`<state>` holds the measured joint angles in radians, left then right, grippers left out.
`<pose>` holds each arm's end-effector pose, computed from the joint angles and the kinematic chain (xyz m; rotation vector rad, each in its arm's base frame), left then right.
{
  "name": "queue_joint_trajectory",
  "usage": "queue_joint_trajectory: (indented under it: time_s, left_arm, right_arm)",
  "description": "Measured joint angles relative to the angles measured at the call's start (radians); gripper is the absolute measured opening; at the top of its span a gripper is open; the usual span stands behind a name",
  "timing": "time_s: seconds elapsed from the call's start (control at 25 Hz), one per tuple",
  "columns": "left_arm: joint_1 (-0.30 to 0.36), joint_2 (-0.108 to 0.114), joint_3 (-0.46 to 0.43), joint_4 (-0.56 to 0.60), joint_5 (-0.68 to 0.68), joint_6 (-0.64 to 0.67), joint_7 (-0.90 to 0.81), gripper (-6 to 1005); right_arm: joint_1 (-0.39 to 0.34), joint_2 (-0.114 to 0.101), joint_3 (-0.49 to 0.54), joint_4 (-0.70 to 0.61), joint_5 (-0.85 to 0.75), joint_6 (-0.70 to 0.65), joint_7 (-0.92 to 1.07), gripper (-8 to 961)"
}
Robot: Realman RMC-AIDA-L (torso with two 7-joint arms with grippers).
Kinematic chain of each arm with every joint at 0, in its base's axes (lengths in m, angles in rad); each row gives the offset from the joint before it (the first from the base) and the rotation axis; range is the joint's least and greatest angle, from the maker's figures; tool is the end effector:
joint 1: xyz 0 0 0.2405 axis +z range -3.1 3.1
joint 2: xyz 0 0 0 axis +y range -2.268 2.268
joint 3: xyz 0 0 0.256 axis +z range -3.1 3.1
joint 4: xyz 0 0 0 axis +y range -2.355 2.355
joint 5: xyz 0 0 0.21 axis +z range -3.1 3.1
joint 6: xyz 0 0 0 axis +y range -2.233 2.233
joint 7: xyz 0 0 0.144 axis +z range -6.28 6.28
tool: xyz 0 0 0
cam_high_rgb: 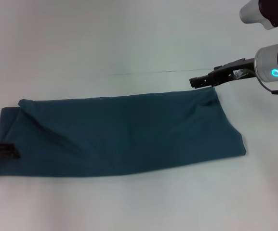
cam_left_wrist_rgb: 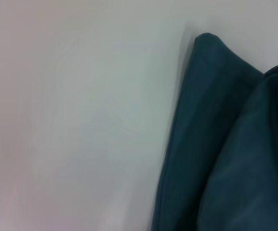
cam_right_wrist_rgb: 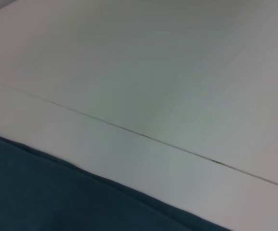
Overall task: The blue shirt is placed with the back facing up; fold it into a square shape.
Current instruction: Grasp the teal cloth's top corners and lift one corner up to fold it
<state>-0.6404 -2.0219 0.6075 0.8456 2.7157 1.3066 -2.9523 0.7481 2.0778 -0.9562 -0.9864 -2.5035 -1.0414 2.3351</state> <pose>-0.3265 0.3742 0.0614 -1.5619 -2.0798 -0.1463 0.2034 0.4485 0.0383 -2.2530 0.9426 0.0952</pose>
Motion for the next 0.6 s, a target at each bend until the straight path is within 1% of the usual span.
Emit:
queue_joint_trajectory:
  time_s: [0.6]
  left_arm:
    - [-0.048,0.003,0.008,-0.045,-0.003,-0.013,0.030,897]
  right_arm:
    - [-0.003,0.003,-0.003,0.000,-0.002,0.000,0.000,925]
